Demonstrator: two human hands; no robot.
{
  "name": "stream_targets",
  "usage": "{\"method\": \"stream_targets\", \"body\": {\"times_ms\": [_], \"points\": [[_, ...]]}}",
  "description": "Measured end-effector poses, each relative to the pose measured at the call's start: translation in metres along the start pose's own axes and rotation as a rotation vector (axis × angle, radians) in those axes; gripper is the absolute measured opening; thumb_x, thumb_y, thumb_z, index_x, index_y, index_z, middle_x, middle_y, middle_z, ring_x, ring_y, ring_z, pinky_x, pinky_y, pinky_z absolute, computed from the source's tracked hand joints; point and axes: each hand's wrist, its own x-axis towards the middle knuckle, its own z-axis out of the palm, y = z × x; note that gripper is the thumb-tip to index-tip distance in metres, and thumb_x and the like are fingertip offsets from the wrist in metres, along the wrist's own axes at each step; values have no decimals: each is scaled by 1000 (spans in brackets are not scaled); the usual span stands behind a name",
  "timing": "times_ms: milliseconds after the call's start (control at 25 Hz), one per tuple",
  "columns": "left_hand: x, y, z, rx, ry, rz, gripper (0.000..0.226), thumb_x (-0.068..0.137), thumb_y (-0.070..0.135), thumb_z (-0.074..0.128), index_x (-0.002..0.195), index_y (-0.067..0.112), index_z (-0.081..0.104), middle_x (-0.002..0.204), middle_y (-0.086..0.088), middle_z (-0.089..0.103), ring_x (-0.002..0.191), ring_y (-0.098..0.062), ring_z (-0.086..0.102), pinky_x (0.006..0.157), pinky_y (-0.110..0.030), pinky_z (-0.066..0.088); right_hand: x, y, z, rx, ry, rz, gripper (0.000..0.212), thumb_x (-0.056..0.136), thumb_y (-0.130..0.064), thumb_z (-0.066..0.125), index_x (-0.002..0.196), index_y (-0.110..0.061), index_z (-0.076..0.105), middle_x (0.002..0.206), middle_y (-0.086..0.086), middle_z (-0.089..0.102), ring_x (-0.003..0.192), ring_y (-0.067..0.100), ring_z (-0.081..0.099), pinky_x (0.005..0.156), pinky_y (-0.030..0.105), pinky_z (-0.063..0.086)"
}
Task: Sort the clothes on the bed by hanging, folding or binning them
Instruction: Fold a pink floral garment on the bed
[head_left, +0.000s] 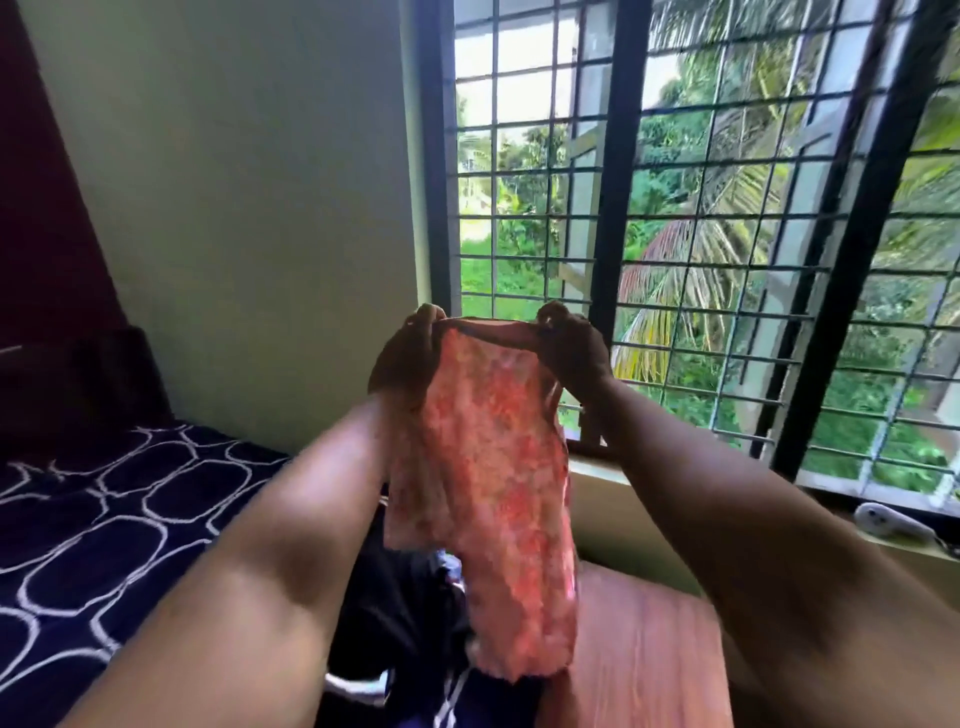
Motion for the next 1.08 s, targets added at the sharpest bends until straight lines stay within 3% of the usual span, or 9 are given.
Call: {"method": "stream_targets", "body": {"times_ms": [120, 320, 440, 520, 600, 720, 800, 920, 1080], "points": [[-37, -1, -34, 47, -20, 79, 25, 102, 29, 35, 112, 12, 50, 109, -15, 59, 99, -36, 60, 82, -42, 46, -54, -31, -20, 98, 5, 62, 14, 92, -36, 57, 98, -23, 60, 98, 14, 69, 89, 33, 65, 72, 38, 52], [-107, 1, -85, 97, -152, 68, 46, 93, 44, 26, 112, 10, 49, 107, -18, 57, 97, -37, 60, 80, -43, 46, -124, -67, -44, -19, -123, 19, 18, 90, -43, 56, 101, -29, 60, 105, 8, 68, 96, 30, 65, 77, 39, 51], [-136, 9, -120, 111, -133, 31, 34, 100, 33, 33, 116, 9, 50, 110, -19, 58, 101, -38, 59, 84, -44, 46, -152, -94, -66, -3, -147, -31, 23, 92, -42, 55, 106, -25, 60, 108, 9, 67, 98, 34, 64, 79, 43, 53], [-157, 20, -144, 123, -104, 7, 33, 99, 35, 33, 115, 11, 50, 110, -19, 59, 101, -37, 59, 84, -44, 47, -168, -112, -82, 71, -169, 4, 24, 94, -34, 52, 113, -21, 61, 113, 10, 66, 103, 32, 62, 83, 37, 49], [-177, 31, -166, 131, -73, 12, 33, 98, 40, 35, 113, 13, 49, 107, -17, 60, 99, -36, 60, 81, -42, 47, -180, -129, -97, 143, -136, -21, 22, 93, -30, 54, 110, -20, 63, 109, 11, 68, 102, 32, 63, 75, 32, 45], [-215, 50, -201, 161, -142, 32, 41, 90, 47, 58, 114, 14, 51, 100, -8, 66, 91, -25, 64, 74, -35, 46, -213, -156, -124, 268, -152, -99, 19, 86, -30, 61, 101, -19, 66, 101, 12, 71, 96, 31, 66, 75, 36, 50], [-250, 63, -217, 263, -197, 53, 46, 82, 52, 65, 110, 15, 60, 94, -4, 69, 81, -21, 67, 69, -32, 52, -243, -172, -141, 327, -207, -142, 34, 77, -42, 58, 98, -18, 69, 99, 8, 72, 95, 27, 67, 78, 37, 52], [-299, 68, -229, 305, -213, 54, 28, 90, 40, 52, 91, 16, 66, 76, -7, 66, 63, -26, 69, 53, -37, 56, -284, -184, -154, 343, -261, -221, 55, 60, -59, 44, 92, -23, 70, 95, 2, 72, 90, 24, 68, 77, 36, 53], [-370, 84, -275, 238, 27, -102, 27, 93, 31, 59, 110, 10, 65, 97, -16, 71, 93, -31, 68, 76, -35, 49, -336, -191, -165, 341, -339, -263, 17, 80, -29, 68, 93, -20, 73, 97, 5, 73, 90, 21, 66, 76, 29, 49]]}}
